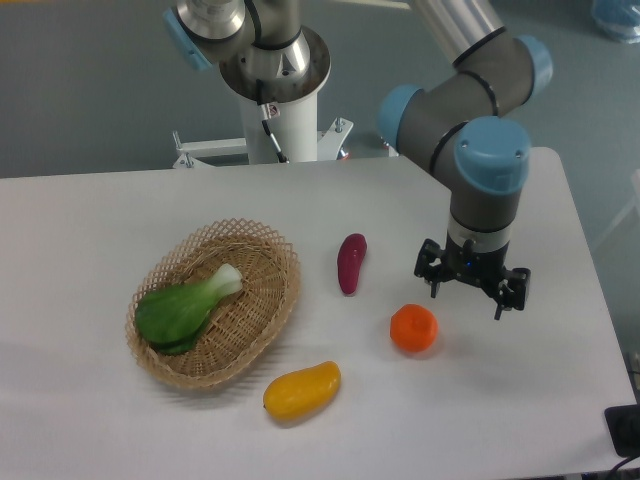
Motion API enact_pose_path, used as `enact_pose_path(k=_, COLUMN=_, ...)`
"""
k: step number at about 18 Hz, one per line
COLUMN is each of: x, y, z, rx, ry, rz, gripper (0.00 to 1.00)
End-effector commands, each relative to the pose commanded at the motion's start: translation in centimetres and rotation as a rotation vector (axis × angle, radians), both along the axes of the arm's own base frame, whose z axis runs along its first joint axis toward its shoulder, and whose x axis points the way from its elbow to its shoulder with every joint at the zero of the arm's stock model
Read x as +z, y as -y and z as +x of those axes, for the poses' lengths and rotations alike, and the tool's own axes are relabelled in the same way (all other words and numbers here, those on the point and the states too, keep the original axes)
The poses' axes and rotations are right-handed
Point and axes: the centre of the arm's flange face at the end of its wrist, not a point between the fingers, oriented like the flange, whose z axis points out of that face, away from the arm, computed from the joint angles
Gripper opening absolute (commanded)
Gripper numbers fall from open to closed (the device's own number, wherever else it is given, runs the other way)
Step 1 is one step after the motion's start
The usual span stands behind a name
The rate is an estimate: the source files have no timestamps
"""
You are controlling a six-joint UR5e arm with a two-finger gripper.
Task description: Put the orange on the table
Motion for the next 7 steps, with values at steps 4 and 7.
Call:
enact_pose_path(k=4, x=0.13, y=0.25, z=0.02, rx=-0.039, ry=-0.01, rz=-0.014, gripper=1.0)
enact_pose_path(k=7, x=0.01, y=0.32, z=0.12, rx=-0.045, ry=-0.008, rz=-0.018, gripper=1.0)
